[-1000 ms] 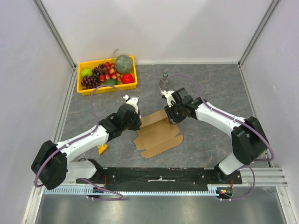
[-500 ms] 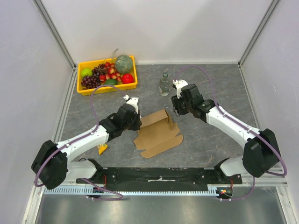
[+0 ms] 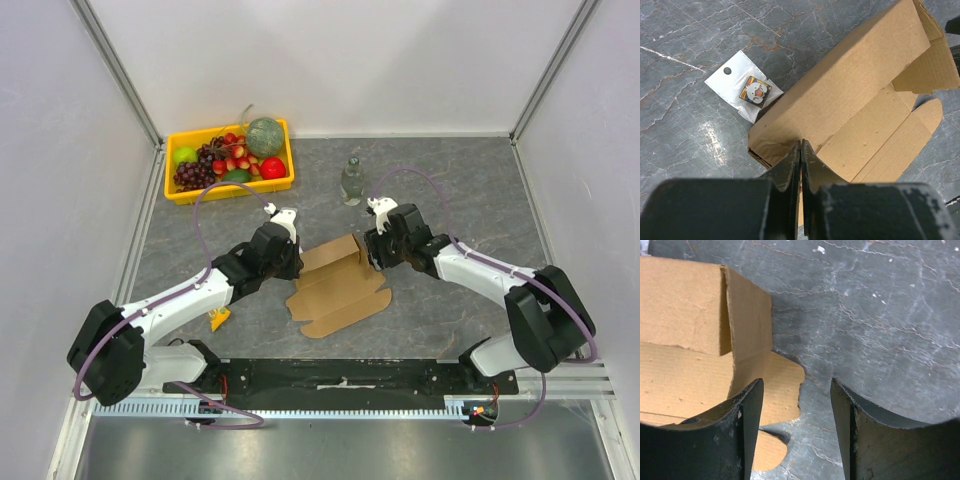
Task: Fold the paper box
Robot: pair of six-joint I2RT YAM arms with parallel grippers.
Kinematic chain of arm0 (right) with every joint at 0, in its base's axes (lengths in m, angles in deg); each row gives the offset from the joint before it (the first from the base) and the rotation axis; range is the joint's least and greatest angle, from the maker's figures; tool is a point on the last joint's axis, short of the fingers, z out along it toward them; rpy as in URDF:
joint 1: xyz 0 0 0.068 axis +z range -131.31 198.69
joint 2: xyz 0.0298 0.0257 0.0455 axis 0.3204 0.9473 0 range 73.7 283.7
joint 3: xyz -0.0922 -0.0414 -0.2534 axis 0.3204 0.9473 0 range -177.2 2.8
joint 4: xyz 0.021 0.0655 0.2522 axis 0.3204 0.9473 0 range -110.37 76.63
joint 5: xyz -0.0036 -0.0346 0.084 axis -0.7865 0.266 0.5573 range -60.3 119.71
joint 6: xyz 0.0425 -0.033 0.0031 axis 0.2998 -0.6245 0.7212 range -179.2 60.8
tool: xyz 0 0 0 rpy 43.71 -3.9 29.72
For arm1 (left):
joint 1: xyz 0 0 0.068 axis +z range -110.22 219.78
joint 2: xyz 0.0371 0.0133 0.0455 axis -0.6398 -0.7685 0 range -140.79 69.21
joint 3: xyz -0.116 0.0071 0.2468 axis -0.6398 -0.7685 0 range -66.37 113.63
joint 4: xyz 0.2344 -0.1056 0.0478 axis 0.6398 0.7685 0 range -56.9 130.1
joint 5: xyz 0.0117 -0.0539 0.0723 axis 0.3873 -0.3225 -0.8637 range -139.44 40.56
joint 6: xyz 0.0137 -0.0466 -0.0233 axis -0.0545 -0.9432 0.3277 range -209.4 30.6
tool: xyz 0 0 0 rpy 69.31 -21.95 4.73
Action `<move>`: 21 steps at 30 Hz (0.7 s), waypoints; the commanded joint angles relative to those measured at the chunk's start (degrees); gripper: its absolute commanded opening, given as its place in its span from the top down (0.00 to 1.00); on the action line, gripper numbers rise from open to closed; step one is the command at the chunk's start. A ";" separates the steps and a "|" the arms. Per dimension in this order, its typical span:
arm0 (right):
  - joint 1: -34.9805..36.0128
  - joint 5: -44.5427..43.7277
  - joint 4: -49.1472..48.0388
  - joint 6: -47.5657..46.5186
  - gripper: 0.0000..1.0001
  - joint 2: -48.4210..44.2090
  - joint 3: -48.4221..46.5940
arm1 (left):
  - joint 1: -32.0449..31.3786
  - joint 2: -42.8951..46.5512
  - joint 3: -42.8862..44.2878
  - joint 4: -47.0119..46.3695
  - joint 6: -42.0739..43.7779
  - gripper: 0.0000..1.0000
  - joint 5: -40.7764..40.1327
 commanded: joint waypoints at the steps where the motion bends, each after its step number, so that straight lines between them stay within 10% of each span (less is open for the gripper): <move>1: 0.02 5.22 -9.33 -1.65 0.36 0.91 1.37 | -0.05 -0.86 0.27 4.91 -0.34 0.93 -0.09; 21: 0.02 9.71 -19.98 0.02 0.39 6.62 6.12 | 0.04 0.01 7.03 11.05 0.89 0.93 0.00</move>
